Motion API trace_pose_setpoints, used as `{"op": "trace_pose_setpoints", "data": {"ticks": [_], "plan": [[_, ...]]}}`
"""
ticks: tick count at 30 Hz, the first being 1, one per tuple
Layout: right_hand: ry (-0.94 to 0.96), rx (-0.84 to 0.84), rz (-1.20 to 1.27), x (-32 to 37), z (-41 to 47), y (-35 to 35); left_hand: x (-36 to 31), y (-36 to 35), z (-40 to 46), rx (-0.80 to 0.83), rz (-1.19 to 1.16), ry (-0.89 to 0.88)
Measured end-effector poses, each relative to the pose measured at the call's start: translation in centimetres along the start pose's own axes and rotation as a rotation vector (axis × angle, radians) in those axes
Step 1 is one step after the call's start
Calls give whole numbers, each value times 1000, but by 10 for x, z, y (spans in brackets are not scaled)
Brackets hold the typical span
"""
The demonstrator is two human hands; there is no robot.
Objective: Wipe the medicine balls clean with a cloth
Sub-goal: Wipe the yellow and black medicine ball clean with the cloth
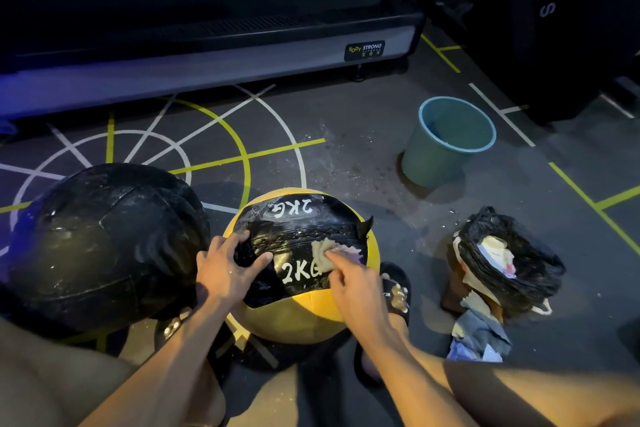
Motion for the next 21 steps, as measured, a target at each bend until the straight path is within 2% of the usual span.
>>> {"op": "trace_pose_setpoints", "data": {"ticks": [4,6,8,10,12,13,14,17,19,21], "plan": [[-274,-106,-25,-54,9,26,-2,0,-1,-9,6,-17],[-268,-126,-23,-41,10,21,-7,0,-4,-21,-8,-9],[-158,-97,-10,-3,8,4,-7,-2,-5,-31,-5,-8],[106,-42,4,49,-2,-18,-3,-3,-2,-34,11,-10],[287,-15,-11,63,-12,-25,3,-4,1,-24,22,-2],[294,-19,-21,54,-9,-18,3,-4,1,-14,18,0],[224,-23,-15,35,-3,-7,2,-3,1,-8,16,-2],[-192,-95,-25,-41,10,26,0,-3,2,-2,14,-1],[-225,-30,-56,-51,9,24,3,-3,1,-11,5,5],[-234,-36,54,-54,9,29,4,-2,-1,-19,-13,13]]}}
Point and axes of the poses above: each hand's wrist, its own z-axis towards the middle knuckle, its own y-axis out of the back of the hand, x = y × z, the point moved 10 cm from there along z, towards the middle knuckle, and after that the axes turned 2 degrees about z, right-handed, at the moved point
